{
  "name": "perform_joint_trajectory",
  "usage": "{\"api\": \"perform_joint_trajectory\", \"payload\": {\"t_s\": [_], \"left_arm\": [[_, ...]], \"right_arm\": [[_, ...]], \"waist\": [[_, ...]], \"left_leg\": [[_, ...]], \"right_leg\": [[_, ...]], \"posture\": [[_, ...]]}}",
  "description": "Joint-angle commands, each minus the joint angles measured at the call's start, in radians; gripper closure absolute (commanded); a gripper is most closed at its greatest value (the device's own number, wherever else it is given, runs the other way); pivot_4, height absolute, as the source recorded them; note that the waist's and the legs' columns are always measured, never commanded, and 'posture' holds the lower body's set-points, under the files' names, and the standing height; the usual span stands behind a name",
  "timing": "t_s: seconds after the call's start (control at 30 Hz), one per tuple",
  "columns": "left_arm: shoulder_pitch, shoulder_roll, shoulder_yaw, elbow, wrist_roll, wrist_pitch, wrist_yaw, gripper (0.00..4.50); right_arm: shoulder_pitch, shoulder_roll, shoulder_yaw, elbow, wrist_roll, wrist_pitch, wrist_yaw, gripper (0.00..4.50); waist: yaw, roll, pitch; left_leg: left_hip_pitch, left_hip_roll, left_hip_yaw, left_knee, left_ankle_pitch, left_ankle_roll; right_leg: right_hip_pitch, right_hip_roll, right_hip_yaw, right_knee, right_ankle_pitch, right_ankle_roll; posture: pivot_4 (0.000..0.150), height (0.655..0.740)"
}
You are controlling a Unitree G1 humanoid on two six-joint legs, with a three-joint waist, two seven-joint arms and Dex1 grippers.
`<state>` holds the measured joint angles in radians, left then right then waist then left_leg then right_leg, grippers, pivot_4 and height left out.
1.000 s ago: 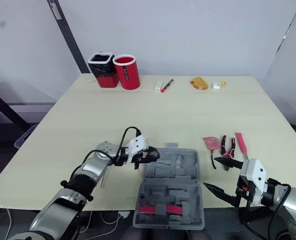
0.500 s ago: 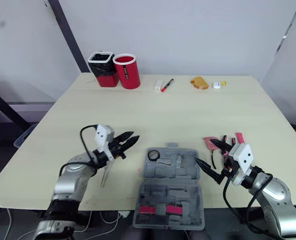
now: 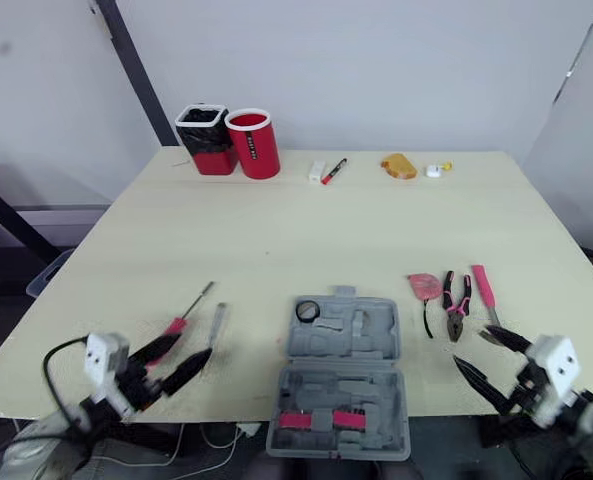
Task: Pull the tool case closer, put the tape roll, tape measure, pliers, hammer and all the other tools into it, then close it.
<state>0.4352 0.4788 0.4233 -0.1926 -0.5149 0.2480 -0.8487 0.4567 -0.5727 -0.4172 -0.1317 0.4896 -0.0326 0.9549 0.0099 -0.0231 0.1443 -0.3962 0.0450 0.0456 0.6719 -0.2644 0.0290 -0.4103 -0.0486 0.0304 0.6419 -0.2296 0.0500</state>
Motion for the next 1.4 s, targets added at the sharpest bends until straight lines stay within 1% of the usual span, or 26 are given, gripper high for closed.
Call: {"api": "perform_joint_trajectory", "payload": {"t_s": [0.03, 0.07, 0.2, 0.33, 0.5, 0.6, 0.63, 0.7, 0.8, 0.87, 0.9, 0.93, 1.0, 1.07, 1.13, 1.23, 1.4], "left_arm": [[0.027, 0.010, 0.027, -0.062, -0.020, -0.014, 0.002, 0.03], [0.037, 0.009, 0.029, -0.064, -0.019, -0.017, 0.004, 0.03], [0.046, 0.010, 0.031, -0.076, -0.028, -0.013, 0.004, 0.03], [0.051, 0.008, 0.016, -0.075, -0.027, -0.047, -0.025, 0.03], [-0.003, 0.053, -0.027, -0.138, -0.068, -0.025, -0.085, 0.03], [-0.093, 0.123, -0.045, -0.151, -0.132, 0.032, -0.149, 0.03], [-0.122, 0.143, -0.052, -0.155, -0.148, 0.048, -0.164, 0.03], [-0.206, 0.186, -0.084, -0.172, -0.175, 0.086, -0.190, 0.03], [-0.304, 0.231, -0.142, -0.190, -0.167, 0.114, -0.211, 0.03], [-0.369, 0.181, -0.156, -0.174, -0.156, 0.040, -0.204, 0.03], [-0.392, 0.174, -0.168, -0.163, -0.144, 0.015, -0.216, 0.03], [-0.407, 0.197, -0.184, -0.157, -0.151, 0.037, -0.246, 0.03], [-0.436, 0.231, -0.204, -0.145, -0.173, 0.073, -0.294, 0.03], [-0.477, 0.259, -0.221, -0.120, -0.209, 0.094, -0.368, 0.03], [-0.497, 0.271, -0.231, -0.098, -0.202, 0.083, -0.406, 0.03], [-0.498, 0.270, -0.230, -0.100, -0.201, 0.087, -0.408, 0.03], [-0.502, 0.268, -0.231, -0.110, -0.195, 0.096, -0.395, 0.03]], "right_arm": [[0.011, -0.013, -0.053, 0.019, 0.023, -0.041, 0.033, 0.00], [0.013, -0.013, -0.060, 0.033, 0.023, -0.046, 0.038, 0.00], [0.008, -0.018, -0.065, 0.065, 0.018, -0.053, 0.056, 0.00], [-0.018, -0.025, -0.061, 0.054, 0.013, -0.042, 0.037, 0.00], [-0.097, -0.046, -0.022, -0.031, -0.010, 0.073, -0.070, 0.00], [-0.159, -0.063, 0.027, -0.087, -0.050, 0.184, -0.161, 0.00], [-0.187, -0.074, 0.051, -0.111, -0.099, 0.250, -0.229, 0.00], [-0.245, -0.076, 0.101, -0.164, -0.100, 0.355, -0.284, 0.00], [-0.344, -0.043, 0.149, -0.173, -0.094, 0.515, -0.384, 0.00], [-0.386, -0.004, 0.166, -0.177, -0.101, 0.598, -0.459, 0.00], [-0.399, 0.011, 0.171, -0.178, -0.104, 0.624, -0.484, 0.00], [-0.407, 0.028, 0.178, -0.179, -0.115, 0.644, -0.512, 0.00], [-0.413, 0.051, 0.190, -0.180, -0.131, 0.671, -0.549, 0.00], [-0.426, 0.122, 0.210, -0.183, -0.156, 0.699, -0.640, 0.00], [-0.434, 0.183, 0.243, -0.198, -0.187, 0.695, -0.701, 0.00], [-0.444, 0.225, 0.262, -0.230, -0.204, 0.700, -0.730, 0.00], [-0.476, 0.229, 0.310, -0.218, -0.232, 0.695, -0.728, 0.00]], "waist": [[0.001, 0.001, 0.000], [0.001, 0.001, 0.000], [0.001, 0.001, 0.000], [0.001, 0.001, 0.000], [0.001, 0.002, 0.000], [0.004, 0.002, 0.000], [0.005, 0.001, 0.000], [0.004, 0.002, 0.000], [0.002, 0.001, 0.001], [0.002, 0.001, 0.001], [0.002, 0.001, 0.001], [0.002, 0.001, 0.001], [0.002, 0.001, 0.001], [0.002, 0.001, 0.001], [0.001, 0.002, 0.001], [-0.011, 0.003, 0.002], [-0.022, 0.003, 0.002]], "left_leg": [[0.000, 0.000, 0.000, 0.000, 0.000, 0.000], [0.001, 0.000, 0.000, 0.000, 0.000, 0.000], [0.002, 0.002, 0.000, 0.000, 0.000, 0.000], [0.001, 0.002, 0.001, -0.001, 0.000, 0.000], [0.001, 0.002, 0.001, -0.001, 0.000, 0.000], [0.001, 0.002, 0.001, 0.000, 0.000, 0.000], [0.001, 0.002, 0.001, -0.001, 0.000, 0.000], [0.000, 0.002, 0.001, 0.000, 0.000, 0.000], [-0.001, -0.003, 0.002, -0.001, 0.000, 0.000], [-0.002, -0.004, 0.002, -0.001, 0.000, 0.000], [-0.001, -0.004, 0.002, -0.001, 0.000, 0.000], [-0.001, -0.004, 0.002, -0.001, 0.000, 0.000], [-0.002, -0.004, 0.003, -0.002, 0.000, 0.000], [-0.002, -0.004, 0.003, -0.002, 0.000, 0.000], [-0.003, -0.004, 0.002, -0.002, 0.000, 0.000], [-0.002, -0.004, 0.002, -0.002, 0.000, 0.000], [-0.002, -0.004, 0.002, -0.002, 0.000, 0.000]], "right_leg": [[0.000, 0.000, 0.000, 0.000, -0.001, 0.001], [-0.001, 0.000, 0.000, 0.000, -0.002, 0.003], [-0.001, -0.001, 0.000, 0.000, -0.002, 0.004], [-0.002, -0.001, 0.000, 0.000, -0.002, 0.004], [-0.003, -0.001, 0.000, 0.000, -0.001, 0.001], [-0.003, -0.001, 0.000, 0.000, -0.001, 0.001], [-0.003, 0.000, 0.000, 0.000, 0.000, 0.001], [-0.003, 0.000, -0.001, 0.000, 0.000, 0.000], [-0.003, 0.000, 0.000, 0.000, 0.000, 0.000], [-0.003, 0.000, 0.000, 0.000, 0.000, -0.001], [-0.002, 0.000, 0.000, 0.000, 0.000, -0.001], [-0.002, 0.000, 0.000, 0.000, 0.000, -0.001], [-0.002, 0.001, -0.001, 0.000, 0.000, -0.001], [-0.002, 0.001, -0.001, 0.000, 0.000, -0.001], [-0.002, 0.002, -0.002, 0.000, 0.000, -0.001], [-0.002, 0.002, -0.001, 0.000, 0.000, 0.000], [-0.002, 0.001, 0.000, 0.000, 0.000, 0.000]], "posture": [[0.150, 0.7400], [0.150, 0.7400], [0.150, 0.7400], [0.150, 0.7400], [0.150, 0.7400], [0.150, 0.7400], [0.150, 0.7400], [0.150, 0.7400], [0.150, 0.7400], [0.150, 0.7400], [0.150, 0.7400], [0.150, 0.7400], [0.150, 0.7400], [0.150, 0.7400], [0.150, 0.7400], [0.150, 0.7400], [0.150, 0.7400]]}}
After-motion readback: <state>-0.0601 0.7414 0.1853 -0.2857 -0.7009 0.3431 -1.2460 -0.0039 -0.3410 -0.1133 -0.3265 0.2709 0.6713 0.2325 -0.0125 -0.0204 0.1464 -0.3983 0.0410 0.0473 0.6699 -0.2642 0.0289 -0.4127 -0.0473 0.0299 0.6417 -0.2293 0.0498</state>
